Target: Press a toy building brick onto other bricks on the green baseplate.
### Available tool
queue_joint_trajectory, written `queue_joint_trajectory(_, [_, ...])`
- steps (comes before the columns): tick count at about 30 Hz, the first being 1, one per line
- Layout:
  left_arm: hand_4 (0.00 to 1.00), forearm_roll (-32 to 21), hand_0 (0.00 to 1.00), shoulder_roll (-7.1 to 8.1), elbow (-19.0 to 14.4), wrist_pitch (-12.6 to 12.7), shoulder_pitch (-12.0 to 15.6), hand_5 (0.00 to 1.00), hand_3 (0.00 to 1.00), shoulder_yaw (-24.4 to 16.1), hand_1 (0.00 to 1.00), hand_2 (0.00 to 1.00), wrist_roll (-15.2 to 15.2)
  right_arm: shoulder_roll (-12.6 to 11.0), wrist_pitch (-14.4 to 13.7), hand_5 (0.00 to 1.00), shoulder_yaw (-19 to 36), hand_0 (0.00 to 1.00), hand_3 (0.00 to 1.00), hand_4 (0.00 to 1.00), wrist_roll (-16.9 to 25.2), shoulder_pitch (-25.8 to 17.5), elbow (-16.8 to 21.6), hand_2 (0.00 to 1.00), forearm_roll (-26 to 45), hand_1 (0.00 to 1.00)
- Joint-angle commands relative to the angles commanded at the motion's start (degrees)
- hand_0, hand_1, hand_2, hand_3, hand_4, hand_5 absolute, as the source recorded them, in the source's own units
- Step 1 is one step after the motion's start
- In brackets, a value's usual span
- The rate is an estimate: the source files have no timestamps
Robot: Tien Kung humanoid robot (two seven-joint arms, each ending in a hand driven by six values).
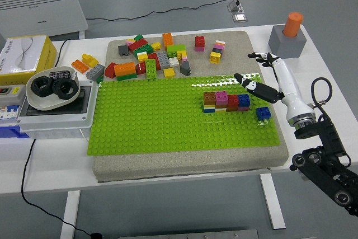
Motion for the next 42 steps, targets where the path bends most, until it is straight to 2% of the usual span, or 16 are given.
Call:
queue_joint_trajectory(4, [0.541,0.26,0.770,-0.05,0.00,0.32,0.07,0.606,0.534,-0.16,0.728,0.686,-0.25,-0.30,0.10,0.336,-0.25,0.636,0.762,0.855,4.60,-0.76,-0.88,0.664,6.96,0.649])
queue_joint_trajectory(5, [0.599,0.25,0.765,-0.04,0.00,0.53,0.10,0.348,0.522,-0.15,0.722,0.685,-0.44,-0.43,0.13,0.346,-0.40,0.618,0.748,0.860,5.46,-0.78,-1.09,0.608,8.56,0.629])
queue_joint_trajectory(9, [0.599,0.81,0.765,0.00,0.00,1.04,0.16,0.348,0.522,-0.02,0.722,0.685,-0.91,-0.55,0.17,0.346,-1.25,0.618,0.748,0.860,8.40,-0.01,-1.84,0.608,15.55,0.629])
queue_joint_trajectory(10, [0.599,0.99,0.765,-0.03,0.00,1.03,0.17,0.348,0.522,0.07,0.722,0.685,-0.88,-0.44,0.17,0.346,-1.27,0.618,0.748,0.860,8.75,0.15,-1.89,0.608,16.78,0.629])
queue_joint_trajectory(11, [0.597,1.12,0.764,-0.06,0.00,0.99,0.18,0.297,0.515,0.19,0.721,0.677,-0.84,-0.31,0.17,0.358,-1.24,0.612,0.741,0.859,9.04,0.27,-1.91,0.600,17.96,0.617])
queue_joint_trajectory(16, [0.597,1.36,0.764,-0.30,0.00,0.59,0.26,0.297,0.515,1.09,0.721,0.677,-0.57,-0.06,0.18,0.358,-1.33,0.612,0.741,0.859,10.02,0.55,-2.19,0.600,22.75,0.617])
queue_joint_trajectory(17, [0.584,1.36,0.763,-0.31,0.00,0.48,0.24,0.265,0.518,1.26,0.721,0.674,-0.54,-0.11,0.18,0.362,-1.50,0.609,0.739,0.858,10.07,0.67,-2.24,0.599,23.15,0.615])
queue_joint_trajectory(22, [0.584,0.17,0.763,-0.13,0.00,-1.17,0.02,0.265,0.518,2.56,0.721,0.674,-1.35,-0.25,0.20,0.362,-1.97,0.609,0.739,0.858,10.22,1.07,-2.32,0.599,24.03,0.615])
queue_joint_trajectory(26, [0.599,-2.88,0.764,0.11,0.00,-1.96,0.18,0.280,0.527,4.89,0.715,0.684,-2.07,-0.39,0.30,0.378,-1.54,0.603,0.734,0.857,10.35,0.40,-2.13,0.596,24.28,0.607])
queue_joint_trajectory(28, [0.599,-4.42,0.764,0.20,0.00,-1.86,0.41,0.280,0.527,6.10,0.715,0.684,-2.19,-0.64,0.29,0.378,-0.80,0.603,0.734,0.857,9.61,-0.33,-1.40,0.596,22.76,0.607])
queue_joint_trajectory(29, [0.596,-5.28,0.757,0.24,0.00,-1.62,0.57,0.321,0.533,6.71,0.704,0.682,-2.18,-0.83,0.19,0.339,-0.39,0.611,0.726,0.847,8.48,-0.75,-0.39,0.594,20.98,0.604])
queue_joint_trajectory(34, [0.596,-9.85,0.757,0.03,0.00,0.69,1.77,0.321,0.533,10.09,0.704,0.682,-2.86,-1.39,0.16,0.339,-0.64,0.611,0.726,0.847,2.56,-1.67,4.40,0.594,11.55,0.604])
queue_joint_trajectory(35, [0.568,-10.67,0.751,-0.01,0.00,1.01,2.02,0.411,0.550,10.60,0.698,0.684,-3.01,-1.34,0.21,0.331,-0.68,0.595,0.692,0.838,1.76,-1.75,4.83,0.601,10.19,0.602])
queue_joint_trajectory(37, [0.568,-12.79,0.751,-0.12,0.00,1.37,2.70,0.411,0.550,11.93,0.698,0.684,-3.21,-1.07,0.34,0.331,-0.56,0.595,0.692,0.838,0.68,-2.09,5.66,0.601,7.06,0.602])
queue_joint_trajectory(42, [0.568,-16.77,0.751,-0.24,0.00,0.10,4.16,0.411,0.550,12.46,0.698,0.684,-2.09,-0.39,0.57,0.331,0.31,0.595,0.692,0.838,0.46,-3.28,7.47,0.601,0.56,0.602])
